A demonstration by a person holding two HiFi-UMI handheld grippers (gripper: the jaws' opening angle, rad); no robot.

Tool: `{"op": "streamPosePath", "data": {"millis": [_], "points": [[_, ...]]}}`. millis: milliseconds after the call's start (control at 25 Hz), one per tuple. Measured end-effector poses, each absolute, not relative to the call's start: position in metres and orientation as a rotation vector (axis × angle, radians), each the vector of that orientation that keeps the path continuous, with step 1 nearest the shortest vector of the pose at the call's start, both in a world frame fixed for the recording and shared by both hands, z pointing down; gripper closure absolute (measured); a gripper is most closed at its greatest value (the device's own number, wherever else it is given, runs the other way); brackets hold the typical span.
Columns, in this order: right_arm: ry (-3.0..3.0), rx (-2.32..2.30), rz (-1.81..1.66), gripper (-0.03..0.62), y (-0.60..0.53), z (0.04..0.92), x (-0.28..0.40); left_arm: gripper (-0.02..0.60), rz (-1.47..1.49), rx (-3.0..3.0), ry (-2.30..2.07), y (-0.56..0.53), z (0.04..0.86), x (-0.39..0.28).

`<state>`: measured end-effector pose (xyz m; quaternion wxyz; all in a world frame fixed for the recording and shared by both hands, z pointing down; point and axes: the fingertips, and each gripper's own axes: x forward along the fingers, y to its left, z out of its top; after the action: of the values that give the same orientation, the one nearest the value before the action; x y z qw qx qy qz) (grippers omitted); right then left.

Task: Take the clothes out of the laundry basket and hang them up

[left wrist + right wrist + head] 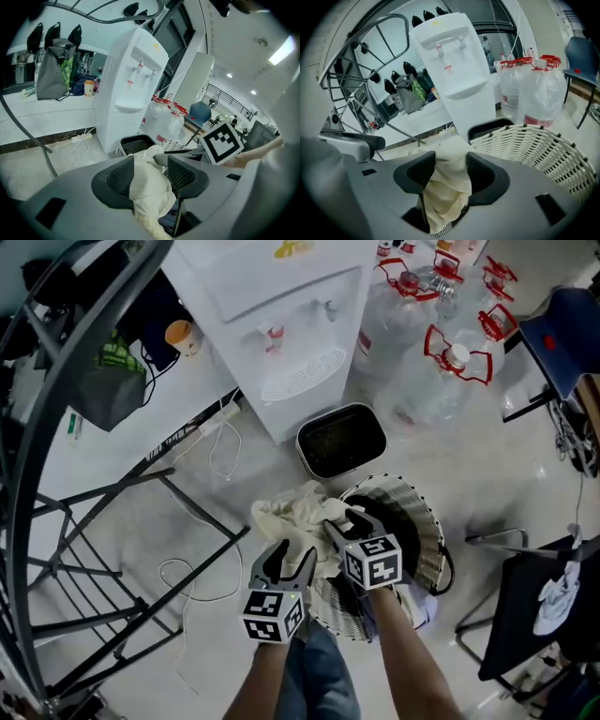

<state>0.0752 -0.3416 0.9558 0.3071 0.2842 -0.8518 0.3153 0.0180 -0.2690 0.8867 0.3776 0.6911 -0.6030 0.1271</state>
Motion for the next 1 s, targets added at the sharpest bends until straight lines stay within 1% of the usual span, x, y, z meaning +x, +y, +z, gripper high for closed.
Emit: {"op": "streamPosePath", "data": {"millis": [40,80,120,200,240,280,600,1000], "points": [[-2.244,0.742,0.830,0.380,-0.342,0.959,0.073,0.360,0.325,1.766,-1.542,-0.269,0.888,0.018],[-2.240,0.730,0.820,0.402,-0.342,0.961,0.071,0.360,0.325,1.765,-1.542,-0.269,0.888,0.018],[-2.241,0.716,0.804,0.445,-0.341,0.960,0.068,0.360,0.325,1.762,-1.543,-0.268,0.889,0.017],[-2.250,0.700,0.768,0.509,-0.338,0.956,0.065,0.360,0.323,1.755,-1.544,-0.265,0.889,0.014],[-2.259,0.703,0.756,0.535,-0.337,0.953,0.065,0.360,0.321,1.754,-1.544,-0.264,0.889,0.013],[-2.272,0.710,0.749,0.545,-0.336,0.948,0.065,0.360,0.317,1.754,-1.544,-0.263,0.888,0.013],[-2.409,0.827,0.703,0.556,-0.327,0.881,0.073,0.360,0.282,1.796,-1.546,-0.262,0.863,0.012],[-2.577,0.964,0.667,0.557,-0.335,0.752,0.086,0.360,0.246,1.878,-1.528,-0.255,0.797,0.018]]}}
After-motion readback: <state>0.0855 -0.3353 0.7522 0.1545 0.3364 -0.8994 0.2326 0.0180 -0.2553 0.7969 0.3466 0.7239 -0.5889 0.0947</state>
